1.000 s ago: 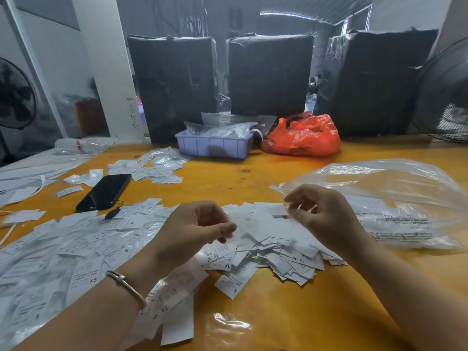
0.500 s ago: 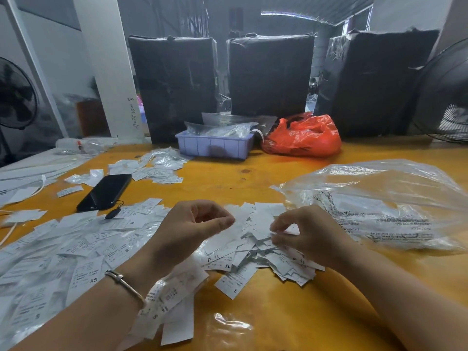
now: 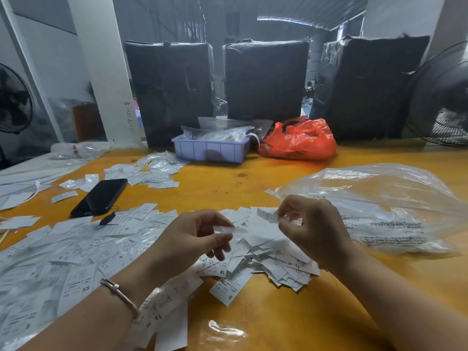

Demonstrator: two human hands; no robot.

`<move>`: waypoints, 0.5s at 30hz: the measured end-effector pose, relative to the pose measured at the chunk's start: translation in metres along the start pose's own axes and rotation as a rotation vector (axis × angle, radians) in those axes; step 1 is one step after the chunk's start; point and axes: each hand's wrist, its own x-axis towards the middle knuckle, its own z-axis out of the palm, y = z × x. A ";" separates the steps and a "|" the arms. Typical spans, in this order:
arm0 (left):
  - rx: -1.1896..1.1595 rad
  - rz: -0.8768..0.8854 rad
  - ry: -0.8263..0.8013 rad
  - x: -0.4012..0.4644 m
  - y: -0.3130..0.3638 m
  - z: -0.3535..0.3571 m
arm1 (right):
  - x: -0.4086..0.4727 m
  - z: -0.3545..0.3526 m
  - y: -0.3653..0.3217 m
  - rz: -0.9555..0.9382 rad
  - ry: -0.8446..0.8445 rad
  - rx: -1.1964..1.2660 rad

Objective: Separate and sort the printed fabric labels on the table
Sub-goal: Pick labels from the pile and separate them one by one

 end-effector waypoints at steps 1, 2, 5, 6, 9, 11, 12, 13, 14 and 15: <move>0.002 0.003 0.005 0.000 -0.001 0.000 | 0.001 -0.001 -0.002 0.032 0.024 0.073; 0.001 0.003 0.007 0.000 -0.001 0.000 | 0.001 -0.003 -0.004 0.077 0.030 0.164; 0.013 0.005 0.012 0.001 -0.002 0.000 | 0.001 -0.007 -0.011 0.192 0.001 0.429; 0.023 0.005 0.012 0.001 -0.002 0.000 | 0.001 -0.008 -0.013 0.217 -0.016 0.509; 0.076 0.020 0.017 0.001 -0.002 0.000 | 0.001 -0.011 -0.018 0.308 -0.069 0.775; 0.090 0.029 0.027 0.001 -0.002 -0.001 | 0.001 -0.012 -0.022 0.360 -0.086 0.912; 0.086 0.033 0.032 0.001 -0.001 0.000 | 0.001 -0.012 -0.024 0.377 -0.092 0.956; 0.077 0.039 0.035 0.001 0.000 0.000 | 0.001 -0.012 -0.025 0.390 -0.100 0.985; 0.066 0.046 0.036 0.000 0.001 0.000 | 0.001 -0.012 -0.026 0.397 -0.108 1.000; 0.052 0.053 0.037 0.000 0.001 0.000 | 0.001 -0.013 -0.026 0.398 -0.116 1.008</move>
